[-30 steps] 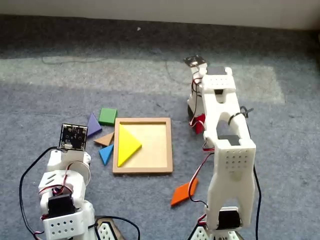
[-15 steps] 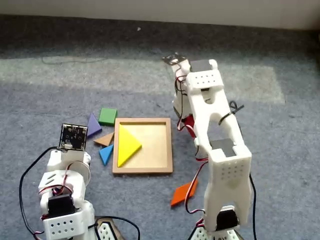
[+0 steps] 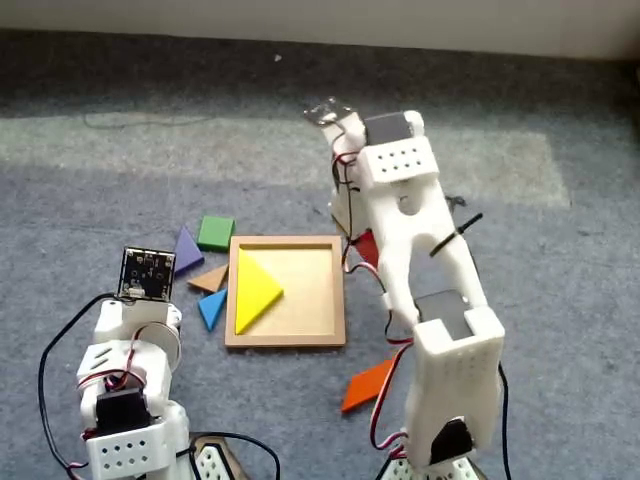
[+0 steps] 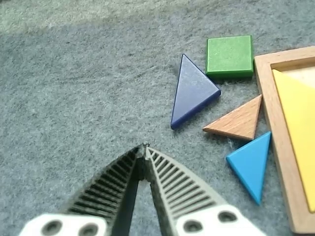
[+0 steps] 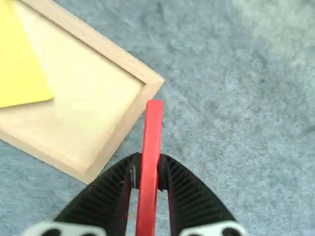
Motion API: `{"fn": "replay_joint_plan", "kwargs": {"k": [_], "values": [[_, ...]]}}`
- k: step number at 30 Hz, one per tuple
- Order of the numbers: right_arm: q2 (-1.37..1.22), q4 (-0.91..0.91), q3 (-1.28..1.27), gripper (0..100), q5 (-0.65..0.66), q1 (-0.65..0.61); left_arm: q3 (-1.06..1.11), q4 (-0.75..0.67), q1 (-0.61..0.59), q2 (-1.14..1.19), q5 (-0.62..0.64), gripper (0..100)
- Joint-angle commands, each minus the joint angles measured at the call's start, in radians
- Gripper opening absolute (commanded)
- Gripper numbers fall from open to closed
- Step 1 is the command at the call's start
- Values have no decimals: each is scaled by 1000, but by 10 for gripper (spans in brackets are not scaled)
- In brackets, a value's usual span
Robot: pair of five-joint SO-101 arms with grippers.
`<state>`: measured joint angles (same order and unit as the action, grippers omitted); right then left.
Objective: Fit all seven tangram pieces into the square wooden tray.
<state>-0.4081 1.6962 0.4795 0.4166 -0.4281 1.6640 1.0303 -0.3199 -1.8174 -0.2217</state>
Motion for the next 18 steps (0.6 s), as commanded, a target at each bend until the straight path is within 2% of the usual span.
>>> {"fn": "replay_joint_plan", "kwargs": {"k": [1,5,8,13,18], "values": [[117,21,12,6,-23,-84,-12,-18,-7,-2,-6,8],[136,12,-28,6,-29,-153,-12,-18,-7,-2,-6,8],[183,-67,-127,6,-29,-185,-12,-18,-7,-2,-6,8],[449,-291,-453,6,-29,-206,-13,-18,-7,-2,-6,8],[705,-628,-845,5,-28,-206,-13,-18,-7,-2,-6,8]]}}
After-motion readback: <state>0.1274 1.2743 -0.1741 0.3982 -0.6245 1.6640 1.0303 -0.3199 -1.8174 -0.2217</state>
